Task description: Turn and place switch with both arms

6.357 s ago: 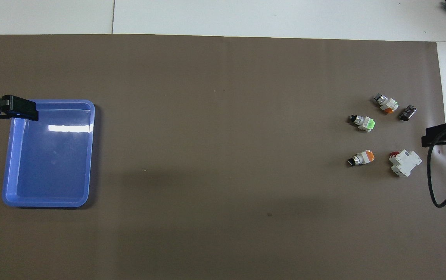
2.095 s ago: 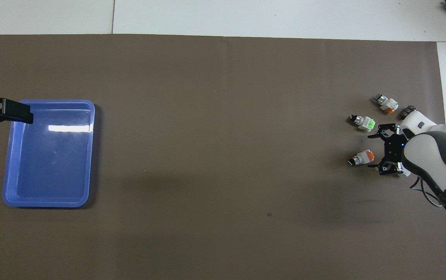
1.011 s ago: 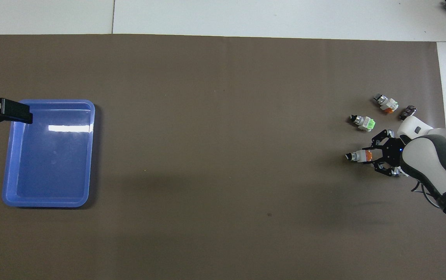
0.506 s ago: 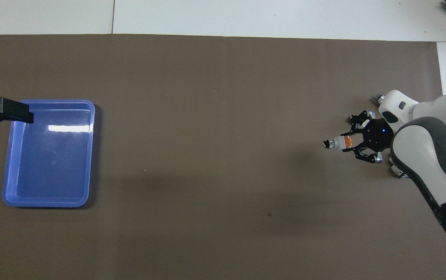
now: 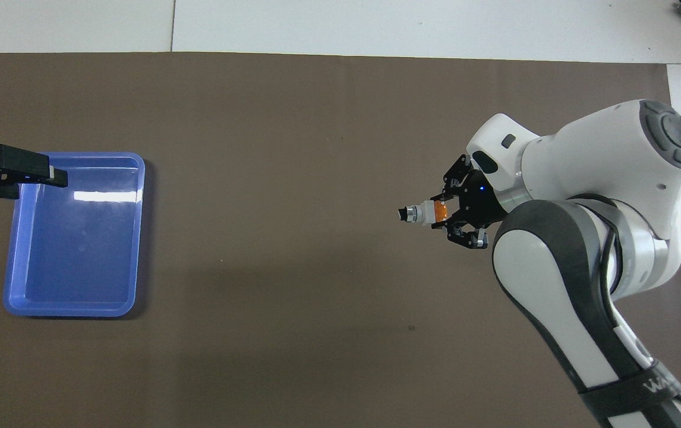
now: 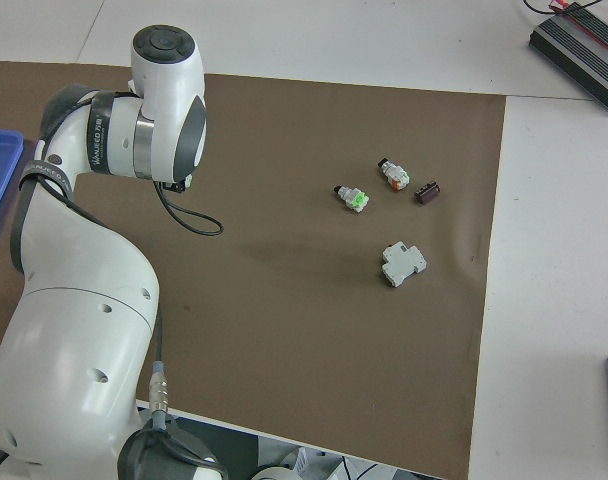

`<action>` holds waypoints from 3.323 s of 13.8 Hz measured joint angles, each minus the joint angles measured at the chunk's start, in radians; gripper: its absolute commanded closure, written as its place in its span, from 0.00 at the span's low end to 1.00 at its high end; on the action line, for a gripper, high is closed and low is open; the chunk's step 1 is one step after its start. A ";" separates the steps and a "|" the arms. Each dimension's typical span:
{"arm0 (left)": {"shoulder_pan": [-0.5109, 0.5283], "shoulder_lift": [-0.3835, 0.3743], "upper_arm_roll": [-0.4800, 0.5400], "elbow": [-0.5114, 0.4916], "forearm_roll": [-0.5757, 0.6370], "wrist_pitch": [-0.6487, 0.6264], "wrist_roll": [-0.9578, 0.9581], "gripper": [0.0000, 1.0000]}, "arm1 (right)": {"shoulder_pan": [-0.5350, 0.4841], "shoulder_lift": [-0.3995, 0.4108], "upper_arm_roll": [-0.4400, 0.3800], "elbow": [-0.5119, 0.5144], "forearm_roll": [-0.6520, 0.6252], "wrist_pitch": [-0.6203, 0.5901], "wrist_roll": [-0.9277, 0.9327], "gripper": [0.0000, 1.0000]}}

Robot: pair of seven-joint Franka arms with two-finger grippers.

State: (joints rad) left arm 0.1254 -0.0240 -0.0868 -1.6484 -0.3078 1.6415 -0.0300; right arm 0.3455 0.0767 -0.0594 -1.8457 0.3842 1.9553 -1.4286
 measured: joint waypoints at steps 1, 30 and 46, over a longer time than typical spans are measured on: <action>0.000 -0.005 0.000 -0.022 -0.038 0.017 -0.017 0.26 | 0.016 0.000 0.004 0.003 0.013 0.004 0.019 1.00; -0.140 -0.146 -0.015 -0.519 -0.827 0.189 -0.081 0.68 | 0.185 0.012 0.142 -0.024 0.166 0.342 0.299 1.00; -0.251 -0.148 -0.016 -0.582 -0.898 0.346 -0.059 0.79 | 0.188 0.014 0.142 -0.026 0.162 0.343 0.314 1.00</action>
State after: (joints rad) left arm -0.1251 -0.1716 -0.1023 -2.2301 -1.2062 1.9877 -0.0889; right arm 0.5333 0.0906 0.0826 -1.8712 0.5460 2.2988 -1.1147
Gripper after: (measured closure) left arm 0.771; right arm 0.595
